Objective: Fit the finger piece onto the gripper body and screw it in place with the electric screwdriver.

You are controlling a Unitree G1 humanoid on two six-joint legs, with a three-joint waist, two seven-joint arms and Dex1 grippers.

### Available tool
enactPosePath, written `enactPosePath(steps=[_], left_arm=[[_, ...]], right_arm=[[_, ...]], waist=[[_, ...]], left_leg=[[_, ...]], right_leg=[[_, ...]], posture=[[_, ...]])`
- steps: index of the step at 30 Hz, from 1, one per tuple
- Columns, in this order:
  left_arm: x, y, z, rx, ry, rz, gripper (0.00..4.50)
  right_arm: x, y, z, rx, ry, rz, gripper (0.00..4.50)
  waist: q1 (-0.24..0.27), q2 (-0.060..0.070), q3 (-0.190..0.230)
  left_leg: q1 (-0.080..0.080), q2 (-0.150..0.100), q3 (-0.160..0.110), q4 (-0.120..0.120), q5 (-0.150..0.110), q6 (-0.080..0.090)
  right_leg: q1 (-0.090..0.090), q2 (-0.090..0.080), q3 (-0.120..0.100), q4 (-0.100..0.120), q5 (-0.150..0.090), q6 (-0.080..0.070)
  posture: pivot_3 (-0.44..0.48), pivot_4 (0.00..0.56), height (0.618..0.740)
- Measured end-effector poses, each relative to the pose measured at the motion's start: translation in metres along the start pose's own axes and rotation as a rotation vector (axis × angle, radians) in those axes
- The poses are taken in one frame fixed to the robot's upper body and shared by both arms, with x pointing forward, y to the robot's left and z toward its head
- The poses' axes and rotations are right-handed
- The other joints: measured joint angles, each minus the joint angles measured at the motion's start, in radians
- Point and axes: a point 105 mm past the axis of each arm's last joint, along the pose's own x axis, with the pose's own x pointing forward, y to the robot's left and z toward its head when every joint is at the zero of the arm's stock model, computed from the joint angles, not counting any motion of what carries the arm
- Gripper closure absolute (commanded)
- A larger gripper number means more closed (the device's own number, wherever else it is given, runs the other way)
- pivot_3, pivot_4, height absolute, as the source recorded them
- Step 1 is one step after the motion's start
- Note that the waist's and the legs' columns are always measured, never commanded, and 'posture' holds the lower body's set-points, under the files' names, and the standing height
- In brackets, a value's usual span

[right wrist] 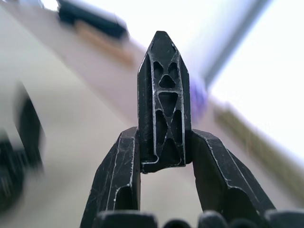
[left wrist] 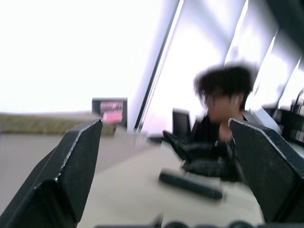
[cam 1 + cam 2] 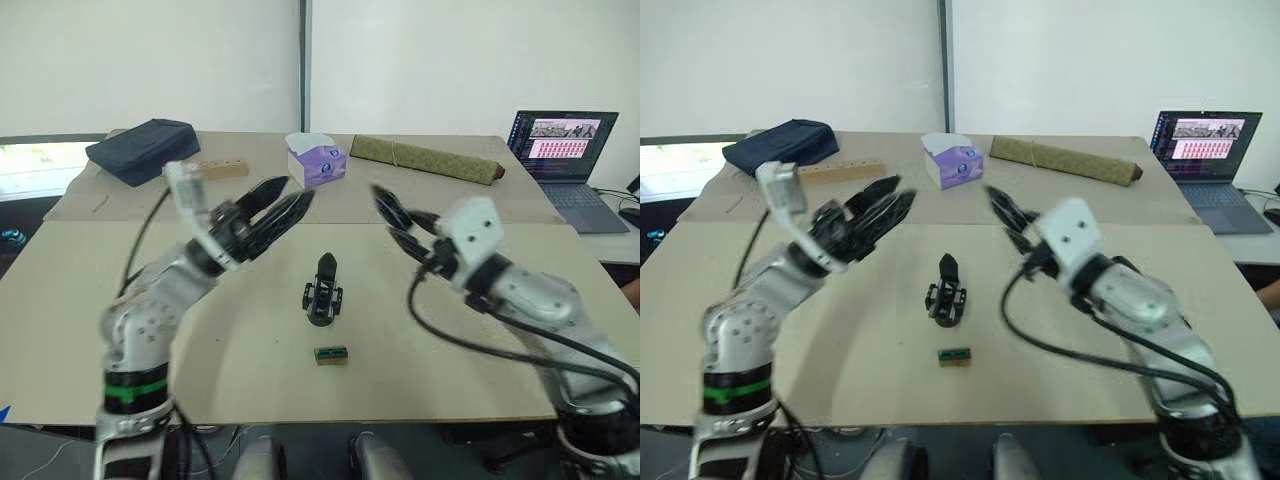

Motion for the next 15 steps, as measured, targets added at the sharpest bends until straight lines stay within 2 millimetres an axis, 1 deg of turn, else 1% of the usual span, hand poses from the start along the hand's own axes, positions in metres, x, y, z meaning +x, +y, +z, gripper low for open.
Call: enactPosePath(steps=[1,4,7,10,11,12,13,14,15], left_arm=[[0.005,0.000,0.000,-0.027,-0.020,0.011,0.00],[0.011,0.002,-0.006,-0.092,-0.043,0.049,0.00],[0.014,0.003,-0.012,-0.128,-0.040,0.061,0.00],[0.016,0.001,-0.013,-0.139,-0.045,0.052,0.00],[0.017,0.000,-0.013,-0.145,-0.048,0.047,0.53],[0.018,-0.001,-0.014,-0.150,-0.048,0.041,0.84],[0.020,-0.002,-0.016,-0.158,-0.046,0.035,1.25],[0.021,-0.003,-0.017,-0.168,-0.049,0.031,1.82],[0.022,-0.004,-0.019,-0.176,-0.050,0.028,2.27]], right_arm=[[0.005,0.003,0.005,-0.029,-0.024,-0.007,3.37],[0.012,0.010,0.003,-0.062,-0.028,-0.018,3.37],[0.015,0.012,0.004,-0.083,-0.038,-0.027,3.37],[0.015,0.012,0.006,-0.103,-0.051,-0.032,3.37],[0.015,0.013,0.006,-0.107,-0.056,-0.030,3.37],[0.016,0.013,0.007,-0.113,-0.059,-0.028,3.37],[0.016,0.013,0.006,-0.119,-0.058,-0.028,3.37],[0.016,0.012,0.006,-0.126,-0.055,-0.030,3.37],[0.016,0.012,0.006,-0.127,-0.055,-0.030,3.37]], waist=[[0.001,0.000,0.000],[0.006,0.000,0.000],[0.008,-0.001,0.000],[0.007,-0.001,0.000],[0.007,-0.001,0.000],[0.007,-0.001,0.000],[0.007,-0.001,0.000],[0.007,-0.001,0.000],[0.007,-0.001,0.000]], left_leg=[[-0.001,0.000,0.000,0.000,0.000,0.000],[-0.002,-0.001,0.000,0.000,0.000,0.000],[-0.002,-0.002,0.000,0.002,0.000,0.000],[-0.002,-0.002,0.001,0.001,0.000,0.000],[-0.002,-0.002,0.001,0.001,0.000,0.000],[-0.001,-0.002,0.001,0.001,0.000,0.000],[-0.001,-0.002,0.001,0.001,0.000,0.000],[-0.002,-0.002,0.001,0.001,0.000,0.000],[-0.002,-0.002,0.001,0.001,0.000,0.000]], right_leg=[[-0.001,0.000,0.000,0.000,0.000,0.000],[-0.001,-0.002,0.000,-0.001,0.000,0.000],[-0.001,-0.002,0.000,-0.001,0.000,-0.001],[0.000,-0.002,0.000,-0.001,0.000,-0.001],[0.000,-0.002,0.000,-0.001,0.000,-0.001],[0.000,-0.002,0.000,-0.001,0.000,-0.001],[0.000,-0.002,0.000,-0.001,0.000,-0.001],[0.000,-0.002,0.000,-0.001,0.000,-0.001],[0.000,-0.002,0.000,-0.001,0.000,-0.001]], posture=[[0.000,0.150,0.740],[0.000,0.150,0.740],[0.000,0.150,0.740],[0.000,0.150,0.740],[0.000,0.150,0.740],[0.000,0.150,0.740],[0.000,0.150,0.740],[0.000,0.150,0.740],[0.000,0.150,0.740]])
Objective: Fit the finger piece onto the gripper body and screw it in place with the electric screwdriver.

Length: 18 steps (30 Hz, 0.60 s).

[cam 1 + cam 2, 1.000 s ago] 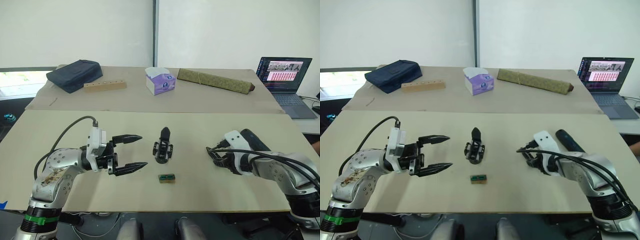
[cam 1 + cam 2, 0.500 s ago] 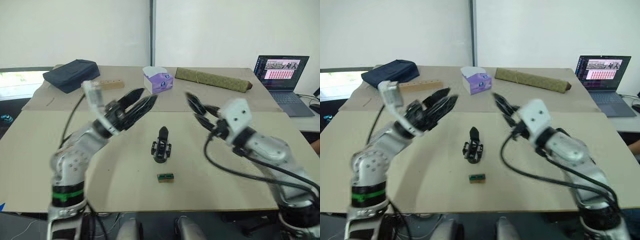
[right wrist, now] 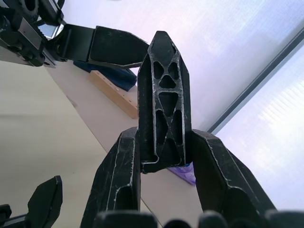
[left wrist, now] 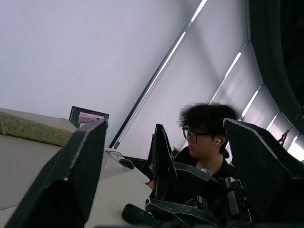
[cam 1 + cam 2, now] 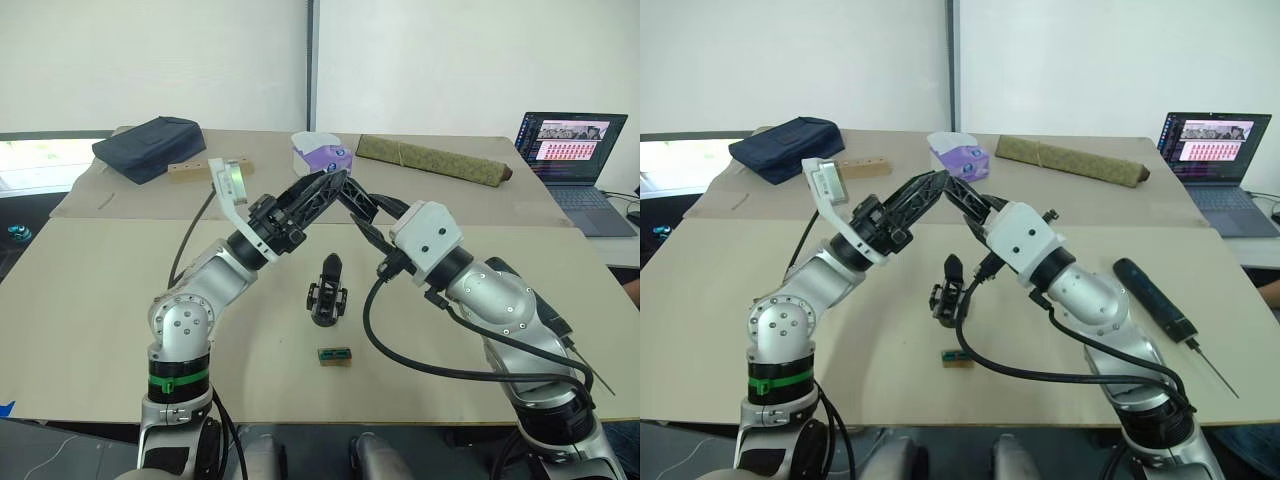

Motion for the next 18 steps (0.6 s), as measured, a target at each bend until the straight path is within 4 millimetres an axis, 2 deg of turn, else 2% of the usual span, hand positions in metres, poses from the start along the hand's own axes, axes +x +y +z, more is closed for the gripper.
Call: enactPosePath(steps=[4,5,12,14,17,18], left_arm=[[0.002,0.001,-0.002,-0.023,-0.012,0.009,4.27],[0.002,0.002,-0.003,-0.033,-0.015,0.012,4.50],[0.004,0.001,-0.003,-0.069,-0.066,0.013,4.50],[0.005,-0.001,-0.002,-0.084,-0.078,0.000,4.50],[-0.001,0.004,0.008,-0.055,-0.079,-0.019,4.50],[-0.005,0.009,0.015,-0.032,-0.083,-0.015,4.50]], right_arm=[[0.000,0.002,0.002,-0.009,-0.015,0.014,3.37],[0.001,0.002,0.003,-0.016,-0.016,0.012,3.37],[0.000,0.001,0.004,0.002,-0.029,0.016,3.37],[-0.003,-0.002,0.006,0.026,-0.039,0.026,2.31],[-0.016,-0.002,0.008,0.070,-0.032,0.129,1.21],[-0.020,-0.004,0.007,0.098,-0.019,0.160,0.98]], waist=[[0.000,0.000,0.000],[0.000,0.000,0.000],[0.000,0.000,0.000],[0.000,0.000,0.000],[0.000,0.000,0.000],[0.000,0.000,0.000]], left_leg=[[0.000,0.000,0.000,0.000,0.000,0.000],[0.000,0.000,0.000,0.000,0.000,0.000],[0.000,0.000,0.000,0.000,0.000,0.000],[0.000,0.000,0.000,0.000,0.000,0.000],[0.000,0.000,0.000,0.000,0.000,0.000],[0.000,0.000,0.000,0.000,0.000,0.000]], right_leg=[[0.000,0.000,0.000,0.000,0.000,0.000],[0.000,0.000,0.000,0.000,0.000,0.000],[0.000,0.000,0.000,0.000,0.000,0.000],[0.000,0.000,0.000,0.000,0.000,0.000],[0.000,0.000,0.000,0.000,0.000,0.000],[0.000,0.000,0.000,0.000,0.000,0.000]], posture=[[0.000,0.150,0.740],[0.000,0.150,0.740],[0.000,0.150,0.740],[0.000,0.150,0.740],[0.000,0.150,0.740],[0.000,0.150,0.740]])
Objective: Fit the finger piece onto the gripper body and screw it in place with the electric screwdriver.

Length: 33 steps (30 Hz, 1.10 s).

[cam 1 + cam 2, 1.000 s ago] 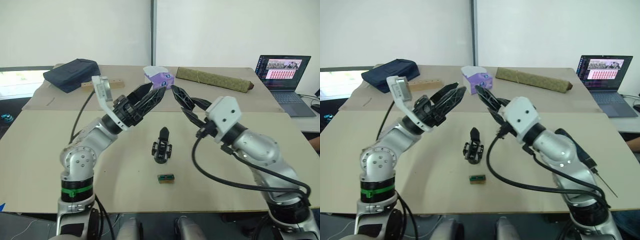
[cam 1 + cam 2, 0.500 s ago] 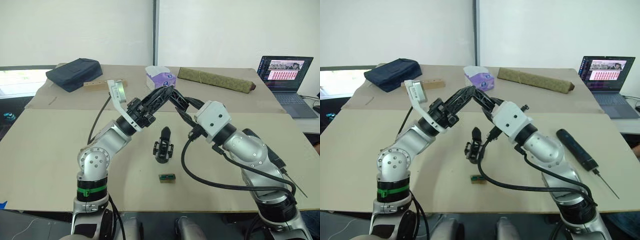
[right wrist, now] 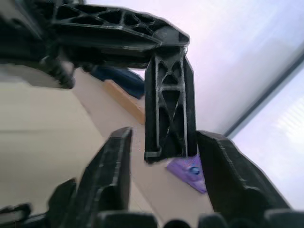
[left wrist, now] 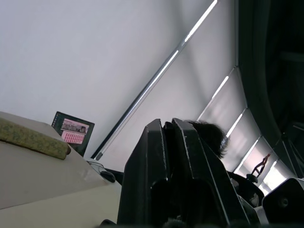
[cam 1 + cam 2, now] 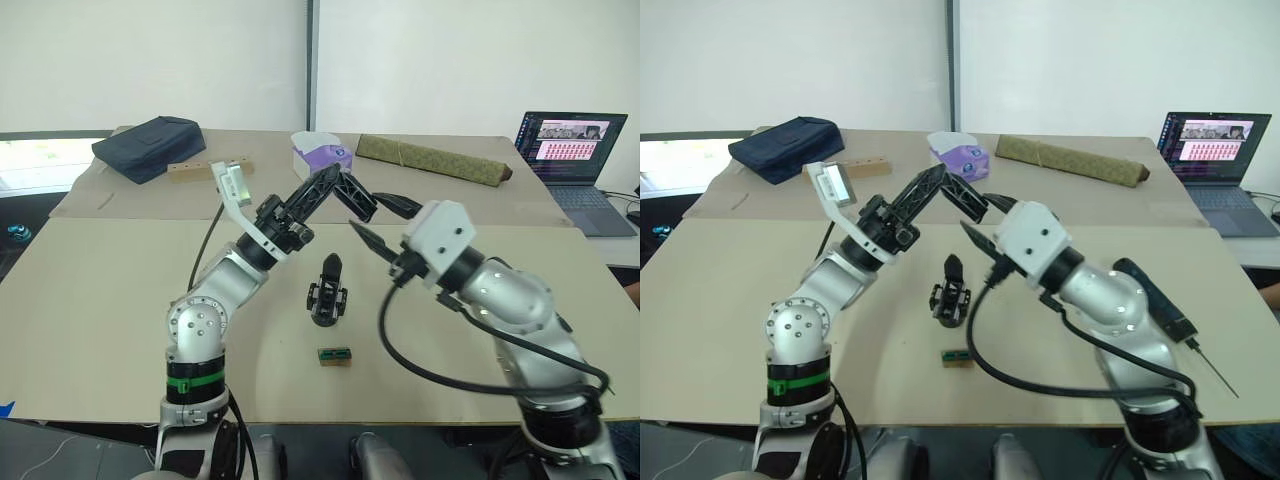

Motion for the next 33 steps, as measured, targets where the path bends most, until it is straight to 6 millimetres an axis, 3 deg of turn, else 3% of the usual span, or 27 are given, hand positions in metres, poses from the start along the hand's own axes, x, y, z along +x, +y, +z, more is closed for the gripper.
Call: enactPosePath(steps=[1,5,8,12,18,28,33], left_arm=[[-0.001,0.002,0.005,0.017,0.011,-0.017,4.50],[-0.015,0.003,0.020,0.116,0.186,-0.130,4.50],[-0.022,-0.009,0.005,0.096,0.355,-0.270,4.50],[-0.030,-0.020,-0.015,0.048,0.515,-0.390,4.50],[-0.034,-0.030,-0.039,0.032,0.631,-0.472,4.50],[-0.035,-0.029,-0.044,0.053,0.654,-0.468,4.50],[-0.037,-0.029,-0.048,0.064,0.679,-0.477,4.50]], right_arm=[[-0.005,0.000,-0.002,0.054,0.023,0.044,0.60],[-0.032,0.001,0.004,0.290,0.136,0.276,0.60],[-0.038,0.004,0.016,0.400,0.165,0.399,0.60],[-0.043,0.017,0.004,0.593,0.303,0.499,0.60],[-0.027,0.040,0.015,0.726,0.266,0.607,0.60],[-0.017,0.060,0.009,0.798,0.320,0.635,0.60],[-0.015,0.061,0.006,0.822,0.332,0.625,2.09]], waist=[[0.000,0.000,0.000],[-0.004,0.000,0.004],[-0.004,-0.001,0.004],[-0.001,-0.001,0.004],[-0.005,-0.002,0.005],[-0.001,-0.003,0.006],[-0.002,-0.002,0.006]], left_leg=[[0.000,0.000,0.000,0.000,0.000,0.000],[0.001,0.001,0.000,-0.001,0.000,0.000],[0.001,0.001,0.000,-0.002,0.000,0.000],[0.000,0.001,0.000,-0.002,0.000,0.000],[-0.001,0.002,0.000,-0.002,0.000,0.000],[-0.002,0.002,0.000,-0.001,0.000,0.000],[-0.002,0.002,0.000,-0.001,0.000,0.000]], right_leg=[[0.000,0.000,0.000,0.000,0.000,0.000],[0.000,0.000,0.000,0.000,-0.001,-0.002],[0.000,0.000,-0.001,0.000,-0.002,-0.003],[-0.001,0.000,-0.001,-0.001,-0.002,-0.003],[-0.002,0.001,-0.001,0.000,-0.002,-0.003],[-0.002,0.000,-0.001,-0.001,-0.001,-0.002],[-0.003,0.000,-0.001,-0.001,-0.001,-0.002]], posture=[[0.000,0.150,0.740],[0.000,0.150,0.740],[0.000,0.150,0.740],[0.000,0.150,0.740],[0.000,0.150,0.740],[0.000,0.150,0.740],[0.000,0.150,0.740]])
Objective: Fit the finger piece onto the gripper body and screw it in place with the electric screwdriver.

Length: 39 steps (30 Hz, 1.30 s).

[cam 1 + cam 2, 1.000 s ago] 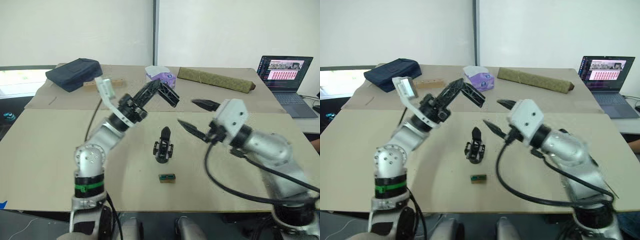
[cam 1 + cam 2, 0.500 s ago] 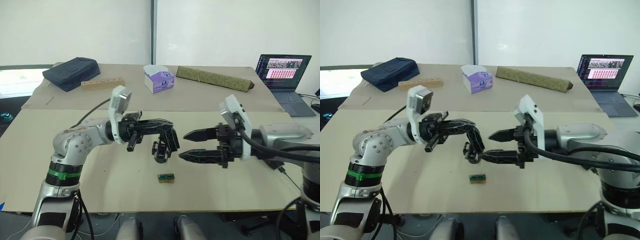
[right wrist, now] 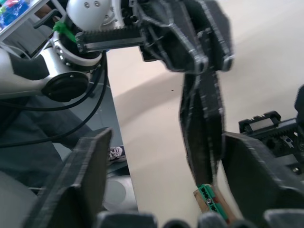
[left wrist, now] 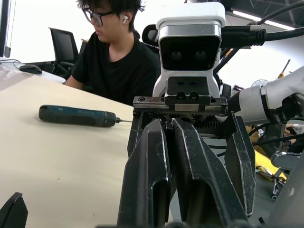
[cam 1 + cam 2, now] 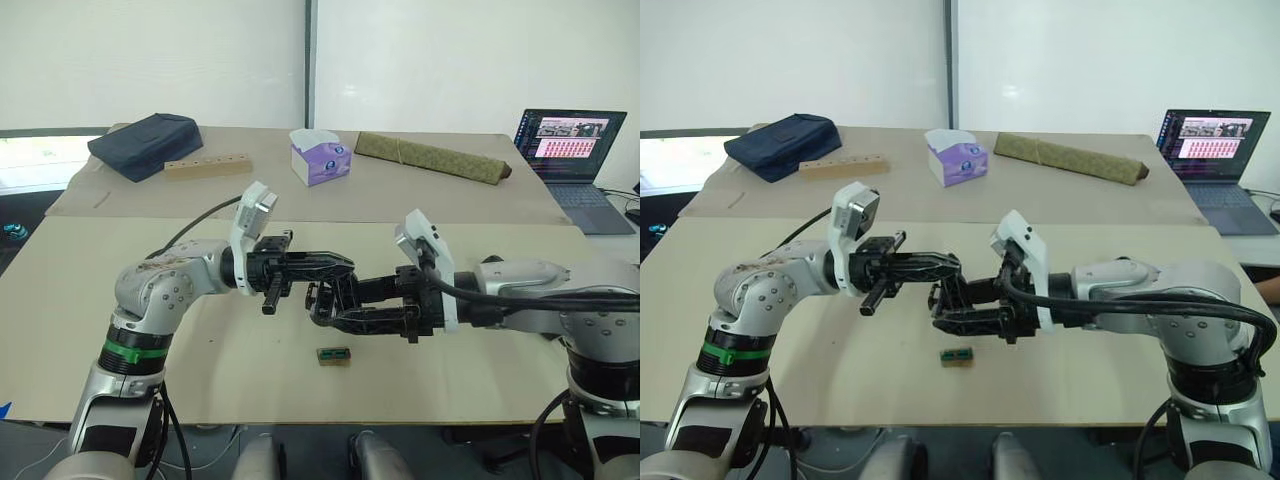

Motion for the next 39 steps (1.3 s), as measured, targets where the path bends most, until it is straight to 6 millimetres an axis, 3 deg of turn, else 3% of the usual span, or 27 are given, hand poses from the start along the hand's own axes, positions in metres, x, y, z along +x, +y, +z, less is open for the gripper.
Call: enactPosePath(steps=[6,12,13,17,21,25,30,35,39], left_arm=[[0.000,-0.003,-0.002,0.005,0.009,-0.019,4.50],[-0.002,-0.004,-0.005,0.007,0.017,-0.020,4.50],[-0.002,-0.004,-0.004,0.008,0.016,-0.010,3.66],[-0.006,-0.001,-0.005,0.047,0.038,0.045,1.91],[-0.045,0.008,-0.008,0.208,0.089,0.185,0.03],[-0.096,0.025,-0.035,0.360,0.230,0.318,0.00],[-0.123,0.041,-0.067,0.379,0.297,0.395,0.00],[-0.118,0.049,-0.112,0.269,0.368,0.330,0.00],[-0.092,0.073,-0.117,0.289,0.373,0.289,0.00]], right_arm=[[0.001,-0.003,-0.001,0.013,0.000,-0.017,4.09],[0.004,-0.001,-0.003,-0.004,0.011,-0.007,4.09],[0.004,-0.001,-0.002,-0.013,0.003,-0.003,4.09],[0.003,-0.002,0.000,-0.067,-0.069,0.000,4.09],[-0.001,-0.007,-0.008,-0.099,-0.140,0.001,4.09],[-0.005,-0.013,-0.012,-0.184,-0.229,-0.020,4.09],[-0.008,-0.025,-0.021,-0.253,-0.317,-0.044,4.09],[-0.010,-0.032,-0.028,-0.268,-0.361,-0.033,4.09],[-0.013,-0.042,-0.037,-0.290,-0.334,-0.062,4.09]], waist=[[-0.001,0.000,0.000],[0.000,0.000,0.000],[0.000,0.000,0.000],[0.000,0.000,0.000],[-0.006,0.000,0.000],[0.001,0.001,0.000],[0.012,0.000,0.001],[0.015,0.000,0.001],[0.026,0.000,0.001]], left_leg=[[0.000,0.000,0.000,0.000,0.000,0.000],[0.000,0.000,0.000,0.000,0.000,0.000],[0.000,0.000,0.000,0.000,0.000,0.000],[0.000,0.000,-0.001,0.000,0.000,0.000],[0.001,0.001,0.001,-0.001,0.000,0.000],[0.002,0.001,0.002,-0.001,0.000,0.000],[-0.001,0.001,0.002,0.001,0.000,0.000],[-0.003,0.000,0.003,0.002,0.000,0.000],[-0.003,0.000,0.002,0.004,0.000,0.000]], right_leg=[[0.000,0.000,0.000,0.000,0.000,0.000],[0.000,0.000,0.000,0.000,0.000,0.000],[0.000,0.000,0.000,0.000,0.000,0.000],[0.000,0.000,0.000,0.000,0.000,0.001],[-0.001,0.000,0.000,0.000,0.000,0.000],[0.000,0.000,-0.001,0.000,-0.001,-0.002],[0.000,-0.001,-0.001,-0.002,0.000,0.000],[-0.001,-0.001,-0.001,-0.002,0.001,0.001],[-0.001,0.000,-0.002,-0.001,0.001,0.001]], posture=[[0.000,0.150,0.740],[0.000,0.150,0.740],[0.000,0.150,0.740],[0.000,0.150,0.740],[0.000,0.150,0.740],[0.000,0.150,0.740],[0.000,0.150,0.740],[0.000,0.150,0.740],[0.000,0.150,0.740]])
